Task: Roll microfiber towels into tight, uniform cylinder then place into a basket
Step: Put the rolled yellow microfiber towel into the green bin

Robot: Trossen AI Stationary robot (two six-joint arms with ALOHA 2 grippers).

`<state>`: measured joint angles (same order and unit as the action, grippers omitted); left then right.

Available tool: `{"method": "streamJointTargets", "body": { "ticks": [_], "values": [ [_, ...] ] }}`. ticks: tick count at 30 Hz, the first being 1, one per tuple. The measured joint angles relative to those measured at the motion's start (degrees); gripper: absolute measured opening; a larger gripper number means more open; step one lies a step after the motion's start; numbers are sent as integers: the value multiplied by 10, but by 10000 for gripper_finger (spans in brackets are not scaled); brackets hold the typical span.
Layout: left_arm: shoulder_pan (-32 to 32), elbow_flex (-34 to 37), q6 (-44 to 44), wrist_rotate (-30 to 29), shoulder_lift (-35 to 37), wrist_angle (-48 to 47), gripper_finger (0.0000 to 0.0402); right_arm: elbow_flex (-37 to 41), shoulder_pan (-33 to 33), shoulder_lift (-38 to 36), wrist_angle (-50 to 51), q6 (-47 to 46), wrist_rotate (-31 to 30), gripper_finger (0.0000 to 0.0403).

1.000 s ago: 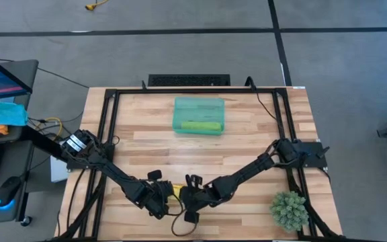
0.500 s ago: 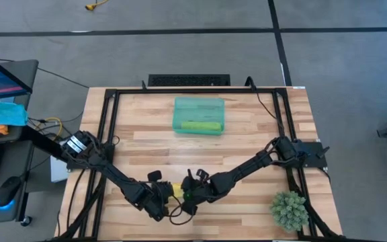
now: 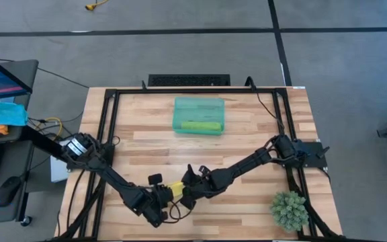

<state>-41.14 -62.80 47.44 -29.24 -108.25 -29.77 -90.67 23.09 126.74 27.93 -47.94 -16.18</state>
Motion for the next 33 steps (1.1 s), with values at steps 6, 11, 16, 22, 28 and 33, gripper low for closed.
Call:
{"method": "streamJointTargets", "body": {
  "ticks": [6,11,16,22,28,33],
  "values": [
    [-22,-27,0,-28,0,-46,113,0,-6,0,1,2,6,120],
    [-36,-50,-33,-88,0,-53,113,0,-6,0,1,0,7,120],
    [-39,-52,-99,-118,1,-9,113,1,-6,0,0,0,9,120],
    [-21,-24,-141,-121,2,53,113,1,-6,0,-6,-1,10,120],
    [1,23,-134,-99,2,82,113,1,-6,1,-8,-2,11,120],
    [25,53,-92,-45,3,90,113,1,-1,1,-11,-2,13,120]
  ]
}}
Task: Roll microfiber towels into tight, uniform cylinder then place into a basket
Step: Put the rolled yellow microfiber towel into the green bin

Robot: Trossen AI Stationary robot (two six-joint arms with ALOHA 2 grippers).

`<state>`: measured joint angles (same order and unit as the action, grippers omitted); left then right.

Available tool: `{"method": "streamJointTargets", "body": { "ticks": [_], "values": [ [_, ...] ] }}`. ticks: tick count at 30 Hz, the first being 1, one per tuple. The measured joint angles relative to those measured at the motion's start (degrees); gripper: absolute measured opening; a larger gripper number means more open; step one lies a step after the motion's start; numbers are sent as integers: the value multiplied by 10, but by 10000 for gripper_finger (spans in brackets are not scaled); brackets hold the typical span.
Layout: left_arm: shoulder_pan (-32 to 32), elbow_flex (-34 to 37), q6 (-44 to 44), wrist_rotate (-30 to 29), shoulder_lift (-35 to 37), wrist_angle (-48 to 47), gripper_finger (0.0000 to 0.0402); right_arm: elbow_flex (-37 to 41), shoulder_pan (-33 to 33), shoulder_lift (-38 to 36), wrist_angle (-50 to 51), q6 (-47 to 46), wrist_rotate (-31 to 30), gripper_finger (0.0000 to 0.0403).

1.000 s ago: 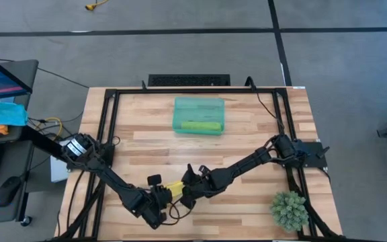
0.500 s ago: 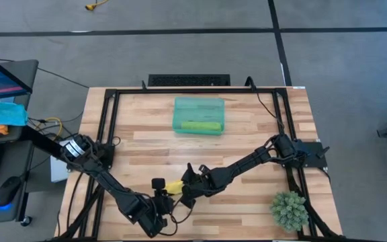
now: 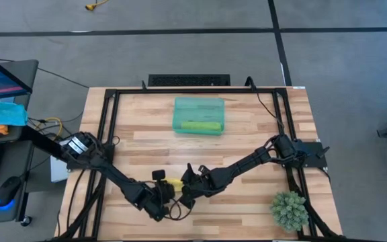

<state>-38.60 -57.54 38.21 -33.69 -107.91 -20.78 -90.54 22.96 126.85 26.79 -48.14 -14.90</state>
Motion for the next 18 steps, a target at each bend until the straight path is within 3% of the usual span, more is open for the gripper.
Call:
{"method": "streamJointTargets", "body": {
  "ticks": [4,18],
  "values": [
    [10,21,7,39,5,46,113,0,6,0,2,1,6,120],
    [9,21,50,51,2,49,113,-4,-11,-2,6,17,85,144]
  ]
}}
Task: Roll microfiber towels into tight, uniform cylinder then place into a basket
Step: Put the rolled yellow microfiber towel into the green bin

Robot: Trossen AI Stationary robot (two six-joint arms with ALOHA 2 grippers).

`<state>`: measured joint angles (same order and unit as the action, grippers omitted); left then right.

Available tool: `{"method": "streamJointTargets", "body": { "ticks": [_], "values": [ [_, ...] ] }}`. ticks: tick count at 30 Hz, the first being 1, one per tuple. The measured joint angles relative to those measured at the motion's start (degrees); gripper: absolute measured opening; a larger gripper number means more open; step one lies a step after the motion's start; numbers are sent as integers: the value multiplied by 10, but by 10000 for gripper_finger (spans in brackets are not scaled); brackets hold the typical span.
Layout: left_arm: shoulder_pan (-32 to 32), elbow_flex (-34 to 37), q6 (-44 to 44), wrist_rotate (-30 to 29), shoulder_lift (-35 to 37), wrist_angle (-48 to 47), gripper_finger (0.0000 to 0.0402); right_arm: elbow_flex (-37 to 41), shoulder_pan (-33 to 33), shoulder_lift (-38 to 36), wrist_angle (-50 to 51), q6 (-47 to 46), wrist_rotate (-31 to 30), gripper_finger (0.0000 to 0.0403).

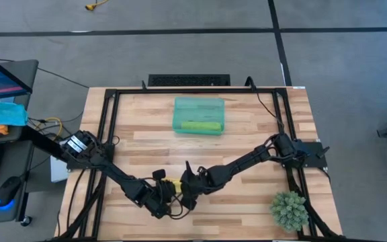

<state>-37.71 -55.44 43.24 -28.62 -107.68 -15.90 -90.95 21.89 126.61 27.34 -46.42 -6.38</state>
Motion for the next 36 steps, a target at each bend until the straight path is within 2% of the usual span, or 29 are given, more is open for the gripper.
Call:
{"method": "streamJointTargets", "body": {
  "ticks": [4,8,16,22,25,32,36],
  "values": [
    [-2,0,6,5,-1,1,113,-14,-8,-2,20,48,44,155],
    [-2,0,7,8,-1,0,113,-25,-6,-22,39,98,45,157],
    [-2,0,4,9,-2,-7,113,-24,17,-87,185,140,-78,151],
    [-2,1,6,10,-2,-7,113,-24,51,-116,271,154,-115,142],
    [-2,1,9,10,-2,-8,113,-7,63,-118,260,152,-135,136],
    [-2,1,10,10,-2,-8,113,95,70,-117,215,87,-129,120],
    [-2,1,9,10,-2,-8,113,145,77,-141,168,65,-128,107]
  ]
}}
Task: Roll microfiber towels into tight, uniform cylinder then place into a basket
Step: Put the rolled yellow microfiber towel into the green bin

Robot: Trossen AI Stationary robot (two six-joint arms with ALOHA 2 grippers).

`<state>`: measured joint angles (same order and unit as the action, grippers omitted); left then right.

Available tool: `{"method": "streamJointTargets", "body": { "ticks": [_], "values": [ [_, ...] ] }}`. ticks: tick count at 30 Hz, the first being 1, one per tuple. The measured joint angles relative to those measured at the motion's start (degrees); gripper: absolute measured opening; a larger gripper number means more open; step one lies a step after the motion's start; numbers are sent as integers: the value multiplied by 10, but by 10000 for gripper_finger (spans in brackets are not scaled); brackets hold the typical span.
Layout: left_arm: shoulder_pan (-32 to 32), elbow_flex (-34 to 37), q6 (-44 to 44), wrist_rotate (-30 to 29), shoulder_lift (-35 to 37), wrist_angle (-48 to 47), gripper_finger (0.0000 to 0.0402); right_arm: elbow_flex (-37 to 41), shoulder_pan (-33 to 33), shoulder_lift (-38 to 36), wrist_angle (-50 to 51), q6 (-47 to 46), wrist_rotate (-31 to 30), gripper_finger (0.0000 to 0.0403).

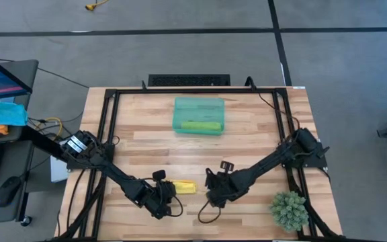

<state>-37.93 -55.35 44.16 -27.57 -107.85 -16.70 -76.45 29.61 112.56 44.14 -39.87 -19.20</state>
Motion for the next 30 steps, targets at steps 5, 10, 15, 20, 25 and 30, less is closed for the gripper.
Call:
{"method": "streamJointTargets", "body": {
  "ticks": [5,10,15,20,25,30],
  "values": [
    [0,0,-1,0,0,0,113,59,18,-46,-17,-46,-7,89],
    [0,0,-1,0,0,0,113,131,30,-105,-153,-77,-35,77],
    [0,0,-1,0,0,2,113,175,30,-120,-357,-61,-35,75],
    [0,1,-1,0,0,5,113,178,12,-120,-440,-52,-34,77],
    [1,1,-1,-1,0,9,113,178,-16,-120,-456,-21,-16,77],
    [0,1,-4,-11,0,12,113,178,-51,-120,-457,-3,44,77]
  ]
}}
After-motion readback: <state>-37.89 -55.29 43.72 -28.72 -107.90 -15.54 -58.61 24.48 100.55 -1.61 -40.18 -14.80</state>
